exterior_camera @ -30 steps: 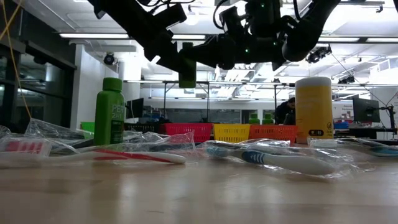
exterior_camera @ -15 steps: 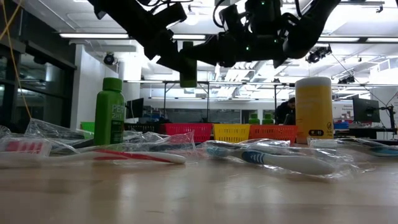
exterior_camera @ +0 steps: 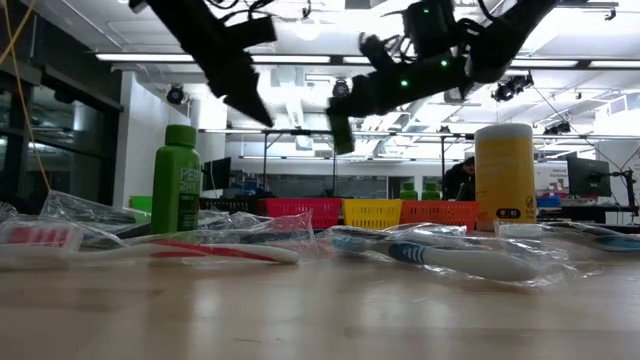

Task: Pick & Place Travel size toiletries
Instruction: Put the green shampoo bottle into the orange basket

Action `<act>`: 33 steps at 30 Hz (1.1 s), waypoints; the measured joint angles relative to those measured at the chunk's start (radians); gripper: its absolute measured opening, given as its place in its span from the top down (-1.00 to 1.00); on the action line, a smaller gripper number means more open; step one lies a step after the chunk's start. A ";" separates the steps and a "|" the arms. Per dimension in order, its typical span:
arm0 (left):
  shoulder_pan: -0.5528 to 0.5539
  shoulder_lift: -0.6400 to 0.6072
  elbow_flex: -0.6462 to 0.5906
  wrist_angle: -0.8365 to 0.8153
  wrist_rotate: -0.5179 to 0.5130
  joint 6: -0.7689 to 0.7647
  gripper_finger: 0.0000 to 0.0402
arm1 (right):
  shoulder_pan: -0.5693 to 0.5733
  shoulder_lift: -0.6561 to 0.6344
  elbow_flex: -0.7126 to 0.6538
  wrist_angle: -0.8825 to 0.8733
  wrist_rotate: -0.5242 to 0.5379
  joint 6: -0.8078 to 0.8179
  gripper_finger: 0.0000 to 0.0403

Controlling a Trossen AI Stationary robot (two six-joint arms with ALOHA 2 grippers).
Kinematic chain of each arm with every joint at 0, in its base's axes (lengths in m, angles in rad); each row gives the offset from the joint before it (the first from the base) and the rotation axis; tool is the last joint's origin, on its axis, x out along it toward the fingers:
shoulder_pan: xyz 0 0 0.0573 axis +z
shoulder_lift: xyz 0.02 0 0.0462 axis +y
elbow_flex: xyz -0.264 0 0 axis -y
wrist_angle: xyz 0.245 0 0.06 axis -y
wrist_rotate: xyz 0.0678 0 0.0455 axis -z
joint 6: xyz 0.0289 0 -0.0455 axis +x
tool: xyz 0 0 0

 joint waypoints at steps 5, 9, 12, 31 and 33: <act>0.000 -0.049 -0.060 -0.021 -0.002 -0.057 -0.02 | -0.140 -0.036 -0.076 0.020 0.057 0.133 0.55; 0.000 -0.092 -0.121 0.023 -0.008 -0.068 0.06 | -0.208 -0.039 -0.120 0.058 0.068 0.222 0.55; 0.000 -0.122 -0.160 0.074 -0.014 -0.075 0.10 | -0.218 -0.038 -0.143 0.067 0.184 0.230 0.55; 0.000 -0.144 -0.217 0.110 -0.019 -0.128 0.13 | -0.230 0.099 -0.187 0.164 0.478 0.386 0.55; 0.000 -0.144 -0.217 0.109 -0.019 -0.128 0.13 | -0.239 0.118 -0.187 0.157 0.480 0.406 0.55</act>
